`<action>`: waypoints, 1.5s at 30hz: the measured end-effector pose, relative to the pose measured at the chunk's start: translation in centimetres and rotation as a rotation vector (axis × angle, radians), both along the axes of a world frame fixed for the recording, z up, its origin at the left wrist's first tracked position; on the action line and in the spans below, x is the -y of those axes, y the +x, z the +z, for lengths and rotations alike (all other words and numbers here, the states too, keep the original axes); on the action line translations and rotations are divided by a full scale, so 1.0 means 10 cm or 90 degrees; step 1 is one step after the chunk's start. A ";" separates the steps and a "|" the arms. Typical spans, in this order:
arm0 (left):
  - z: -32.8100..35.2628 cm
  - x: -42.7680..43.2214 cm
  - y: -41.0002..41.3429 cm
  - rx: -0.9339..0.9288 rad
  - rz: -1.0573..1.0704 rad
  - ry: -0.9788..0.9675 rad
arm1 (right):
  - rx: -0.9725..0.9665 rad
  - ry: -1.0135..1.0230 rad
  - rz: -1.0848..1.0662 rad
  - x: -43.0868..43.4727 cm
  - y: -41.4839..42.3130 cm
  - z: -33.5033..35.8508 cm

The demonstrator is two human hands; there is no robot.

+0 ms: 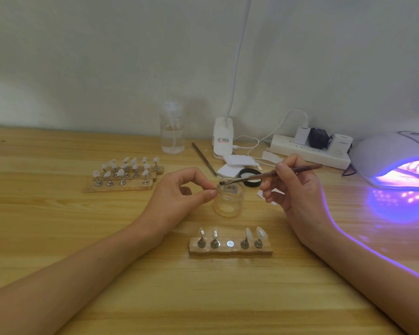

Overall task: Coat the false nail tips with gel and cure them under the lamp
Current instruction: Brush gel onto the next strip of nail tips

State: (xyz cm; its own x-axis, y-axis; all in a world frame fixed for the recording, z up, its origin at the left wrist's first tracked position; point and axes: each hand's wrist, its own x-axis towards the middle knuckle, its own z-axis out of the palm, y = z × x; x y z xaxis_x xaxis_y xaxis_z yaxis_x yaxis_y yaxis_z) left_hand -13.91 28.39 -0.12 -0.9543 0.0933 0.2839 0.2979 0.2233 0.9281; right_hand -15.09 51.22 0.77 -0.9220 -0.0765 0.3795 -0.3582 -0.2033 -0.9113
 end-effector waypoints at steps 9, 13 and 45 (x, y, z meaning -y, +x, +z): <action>-0.03 0.01 -0.02 -0.012 -0.006 -0.001 | 0.011 0.000 -0.039 -0.02 -0.01 -0.01; -0.03 0.01 -0.02 -0.034 -0.022 -0.003 | 0.010 0.007 -0.007 0.00 -0.01 -0.01; -0.03 0.00 -0.03 -0.076 -0.026 -0.018 | 0.039 0.013 -0.014 0.01 -0.02 -0.03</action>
State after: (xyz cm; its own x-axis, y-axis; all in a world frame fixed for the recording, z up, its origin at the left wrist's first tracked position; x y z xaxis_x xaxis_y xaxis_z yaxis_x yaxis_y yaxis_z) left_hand -14.18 28.37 -0.43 -0.9093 0.1413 0.3915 0.4149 0.2343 0.8792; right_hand -15.30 51.17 0.46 -0.9449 -0.0629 0.3211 -0.3060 -0.1778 -0.9353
